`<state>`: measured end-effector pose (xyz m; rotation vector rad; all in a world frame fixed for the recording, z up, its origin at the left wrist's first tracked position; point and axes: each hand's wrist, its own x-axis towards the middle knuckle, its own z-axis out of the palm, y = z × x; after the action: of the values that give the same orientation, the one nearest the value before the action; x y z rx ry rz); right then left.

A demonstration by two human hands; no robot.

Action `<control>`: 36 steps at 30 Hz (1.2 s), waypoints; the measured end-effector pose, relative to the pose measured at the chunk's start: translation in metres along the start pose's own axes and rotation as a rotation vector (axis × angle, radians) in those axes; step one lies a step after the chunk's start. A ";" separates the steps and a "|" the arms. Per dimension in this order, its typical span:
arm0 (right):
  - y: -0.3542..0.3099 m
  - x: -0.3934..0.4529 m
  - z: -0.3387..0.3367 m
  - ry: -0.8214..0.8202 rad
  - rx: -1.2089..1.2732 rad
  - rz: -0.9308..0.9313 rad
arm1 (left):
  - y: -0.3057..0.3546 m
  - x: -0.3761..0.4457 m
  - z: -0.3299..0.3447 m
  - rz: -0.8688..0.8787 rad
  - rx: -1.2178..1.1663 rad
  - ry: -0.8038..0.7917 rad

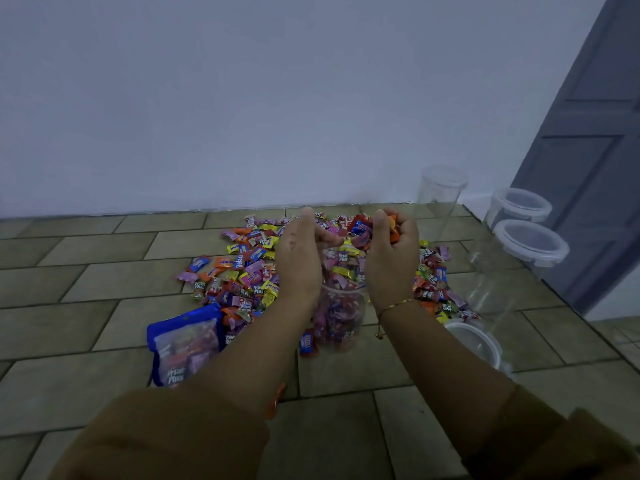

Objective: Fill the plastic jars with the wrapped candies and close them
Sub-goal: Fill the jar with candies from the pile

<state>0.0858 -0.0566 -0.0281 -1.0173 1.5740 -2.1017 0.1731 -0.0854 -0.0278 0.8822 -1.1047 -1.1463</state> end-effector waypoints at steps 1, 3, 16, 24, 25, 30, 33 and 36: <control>-0.001 0.001 0.000 -0.007 0.006 -0.003 | 0.000 0.000 0.001 0.000 -0.007 0.015; -0.001 0.003 -0.001 -0.020 0.008 0.001 | 0.000 0.000 0.003 0.003 -0.019 0.031; 0.001 0.019 -0.010 -0.127 -0.005 -0.037 | -0.008 0.013 0.018 -0.353 -0.098 -0.054; -0.003 0.021 -0.016 -0.274 0.005 -0.053 | -0.018 0.005 0.013 -0.375 -0.123 -0.062; -0.003 0.022 -0.016 -0.295 0.019 -0.045 | -0.017 0.005 0.014 -0.375 -0.129 -0.050; -0.003 0.027 -0.019 -0.406 0.098 -0.020 | -0.013 0.001 0.017 -0.376 -0.145 -0.026; -0.004 0.028 -0.022 -0.435 0.142 0.023 | -0.014 0.002 0.015 -0.366 -0.141 -0.024; -0.002 0.028 -0.027 -0.439 0.138 0.014 | -0.015 0.002 0.015 -0.352 -0.153 -0.015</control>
<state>0.0476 -0.0547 -0.0198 -1.3027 1.1997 -1.7883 0.1548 -0.0907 -0.0372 0.9719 -0.8797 -1.5084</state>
